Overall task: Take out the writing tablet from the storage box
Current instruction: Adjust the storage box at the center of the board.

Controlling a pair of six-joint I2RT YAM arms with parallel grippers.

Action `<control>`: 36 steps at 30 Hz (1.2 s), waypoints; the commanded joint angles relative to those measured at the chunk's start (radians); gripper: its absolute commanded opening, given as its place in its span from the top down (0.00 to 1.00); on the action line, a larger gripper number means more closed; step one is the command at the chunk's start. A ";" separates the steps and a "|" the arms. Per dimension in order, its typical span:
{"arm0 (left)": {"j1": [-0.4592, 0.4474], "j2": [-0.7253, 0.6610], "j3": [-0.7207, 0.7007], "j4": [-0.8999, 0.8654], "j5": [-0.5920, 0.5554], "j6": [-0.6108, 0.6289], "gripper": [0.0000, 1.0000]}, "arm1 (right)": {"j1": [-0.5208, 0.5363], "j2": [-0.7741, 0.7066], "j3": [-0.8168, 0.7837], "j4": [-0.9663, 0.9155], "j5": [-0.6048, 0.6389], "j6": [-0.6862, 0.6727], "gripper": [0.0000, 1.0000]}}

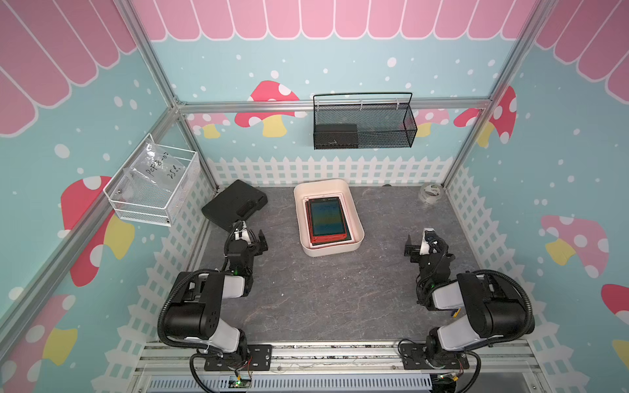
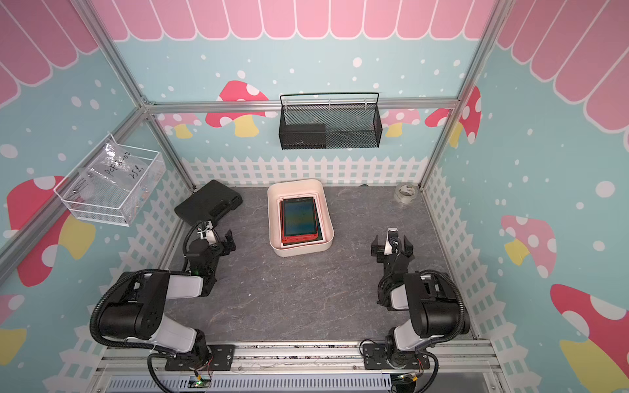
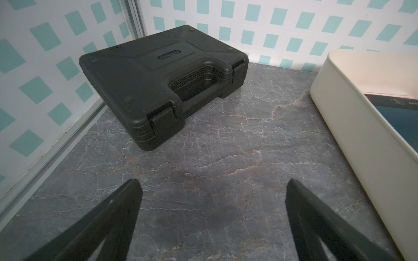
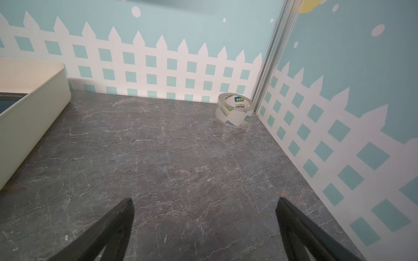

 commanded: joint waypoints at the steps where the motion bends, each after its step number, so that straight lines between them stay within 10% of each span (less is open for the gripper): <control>1: -0.003 -0.004 0.014 0.005 -0.010 0.022 0.00 | 0.000 -0.002 0.000 0.033 -0.007 -0.012 0.01; 36: -0.027 -0.019 0.035 -0.041 -0.047 0.044 0.01 | 0.000 -0.005 -0.002 0.039 -0.004 -0.015 0.01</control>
